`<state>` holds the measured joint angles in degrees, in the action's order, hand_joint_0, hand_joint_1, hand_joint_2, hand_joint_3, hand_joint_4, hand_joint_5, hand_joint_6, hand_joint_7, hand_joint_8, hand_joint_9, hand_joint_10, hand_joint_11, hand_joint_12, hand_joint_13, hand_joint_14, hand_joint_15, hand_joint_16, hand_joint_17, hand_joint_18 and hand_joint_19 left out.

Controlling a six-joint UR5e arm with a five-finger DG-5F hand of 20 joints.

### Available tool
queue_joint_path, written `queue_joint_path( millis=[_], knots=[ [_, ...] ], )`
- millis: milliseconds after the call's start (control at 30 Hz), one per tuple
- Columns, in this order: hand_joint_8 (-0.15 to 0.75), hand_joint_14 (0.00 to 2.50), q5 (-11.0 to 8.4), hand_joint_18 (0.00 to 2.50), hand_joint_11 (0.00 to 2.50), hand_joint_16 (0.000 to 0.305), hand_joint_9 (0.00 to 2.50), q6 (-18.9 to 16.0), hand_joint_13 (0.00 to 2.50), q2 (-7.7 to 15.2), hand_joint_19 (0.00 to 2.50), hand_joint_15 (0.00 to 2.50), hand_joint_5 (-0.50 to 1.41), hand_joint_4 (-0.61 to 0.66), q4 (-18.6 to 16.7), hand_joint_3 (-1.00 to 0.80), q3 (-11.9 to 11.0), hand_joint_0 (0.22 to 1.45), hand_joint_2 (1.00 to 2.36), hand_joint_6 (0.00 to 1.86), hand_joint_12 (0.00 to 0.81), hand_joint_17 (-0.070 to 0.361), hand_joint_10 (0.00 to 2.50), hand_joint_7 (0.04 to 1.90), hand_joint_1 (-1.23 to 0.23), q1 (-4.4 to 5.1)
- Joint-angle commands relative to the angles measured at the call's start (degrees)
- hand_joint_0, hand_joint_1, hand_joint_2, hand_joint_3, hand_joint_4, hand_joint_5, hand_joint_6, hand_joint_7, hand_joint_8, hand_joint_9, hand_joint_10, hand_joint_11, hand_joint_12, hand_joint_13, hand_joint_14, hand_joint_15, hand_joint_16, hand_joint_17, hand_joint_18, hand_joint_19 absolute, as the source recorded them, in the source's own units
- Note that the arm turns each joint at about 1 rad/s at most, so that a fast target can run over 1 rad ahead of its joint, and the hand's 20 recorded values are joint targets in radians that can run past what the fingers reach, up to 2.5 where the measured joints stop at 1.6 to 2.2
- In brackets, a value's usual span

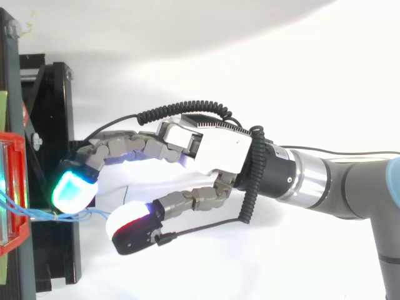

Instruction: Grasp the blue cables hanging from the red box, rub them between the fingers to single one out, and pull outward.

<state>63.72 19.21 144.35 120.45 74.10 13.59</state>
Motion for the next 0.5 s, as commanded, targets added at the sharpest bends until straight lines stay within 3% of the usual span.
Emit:
queue_joint_path(
  millis=[0, 133, 267, 400, 467],
  knots=[
    [0.249, 0.01, -0.17, 0.28, 0.00, 0.035, 0.50, -0.93, 0.49, 1.02, 0.21, 0.23, -0.15, 0.25, -0.04, -0.39, -0.10, 0.56, 1.01, 0.50, 0.282, 0.079, 0.00, 0.75, -0.65, -0.23],
    [0.248, 0.01, 0.09, 0.30, 0.00, 0.035, 0.51, -2.16, 0.51, 4.36, 0.22, 0.23, -0.16, 0.25, -1.97, -0.39, -2.03, 0.56, 1.01, 0.50, 0.285, 0.079, 0.00, 0.75, -0.65, -0.67],
    [0.249, 0.01, 0.53, 0.31, 0.00, 0.035, 0.51, -3.74, 0.52, 5.07, 0.23, 0.25, -0.16, 0.25, -2.59, -0.39, -2.82, 0.56, 1.01, 0.50, 0.287, 0.079, 0.00, 0.76, -0.65, -1.03],
    [0.249, 0.01, 0.97, 0.32, 0.00, 0.035, 0.53, -2.69, 0.54, 5.15, 0.23, 0.25, -0.16, 0.25, -2.06, -0.39, -3.44, 0.56, 1.01, 0.50, 0.286, 0.079, 0.00, 0.76, -0.65, -1.29],
    [0.254, 0.01, 1.06, 0.33, 0.03, 0.035, 0.56, -2.25, 0.56, 6.65, 0.24, 0.27, -0.15, 0.26, -2.59, -0.39, -4.75, 0.56, 1.01, 0.50, 0.285, 0.079, 0.00, 0.77, -0.65, -1.55]
  ],
)
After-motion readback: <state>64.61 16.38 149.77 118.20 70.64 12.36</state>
